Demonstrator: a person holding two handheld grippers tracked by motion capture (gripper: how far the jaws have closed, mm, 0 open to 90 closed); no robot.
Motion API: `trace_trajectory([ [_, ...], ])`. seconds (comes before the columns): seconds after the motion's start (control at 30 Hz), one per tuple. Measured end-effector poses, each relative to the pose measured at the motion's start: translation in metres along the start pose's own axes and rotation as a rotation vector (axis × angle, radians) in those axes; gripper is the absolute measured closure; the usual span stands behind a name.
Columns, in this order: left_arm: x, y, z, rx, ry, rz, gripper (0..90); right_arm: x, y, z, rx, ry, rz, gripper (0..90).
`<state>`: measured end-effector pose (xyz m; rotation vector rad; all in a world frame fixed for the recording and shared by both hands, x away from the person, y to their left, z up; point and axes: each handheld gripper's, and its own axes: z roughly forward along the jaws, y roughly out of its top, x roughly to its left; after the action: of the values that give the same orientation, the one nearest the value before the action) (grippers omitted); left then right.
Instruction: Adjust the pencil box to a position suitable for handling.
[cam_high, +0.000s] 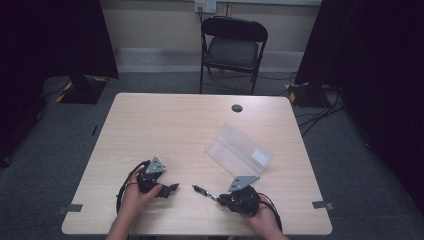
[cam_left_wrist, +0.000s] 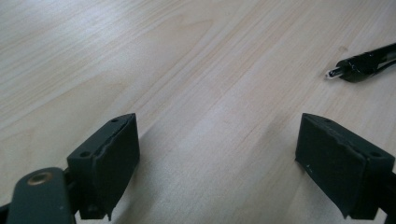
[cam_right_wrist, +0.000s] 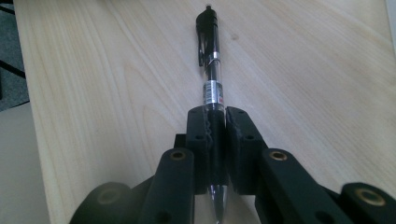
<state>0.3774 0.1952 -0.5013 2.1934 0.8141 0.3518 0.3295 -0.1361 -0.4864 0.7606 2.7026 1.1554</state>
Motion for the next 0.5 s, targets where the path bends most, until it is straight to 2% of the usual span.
trace_trajectory([
  [0.5, 0.0, 0.0, 0.0, 0.0, 0.0, -0.001, 13.4, -0.012, 0.003, -0.01, -0.02, -0.008, 0.043, 80.5],
])
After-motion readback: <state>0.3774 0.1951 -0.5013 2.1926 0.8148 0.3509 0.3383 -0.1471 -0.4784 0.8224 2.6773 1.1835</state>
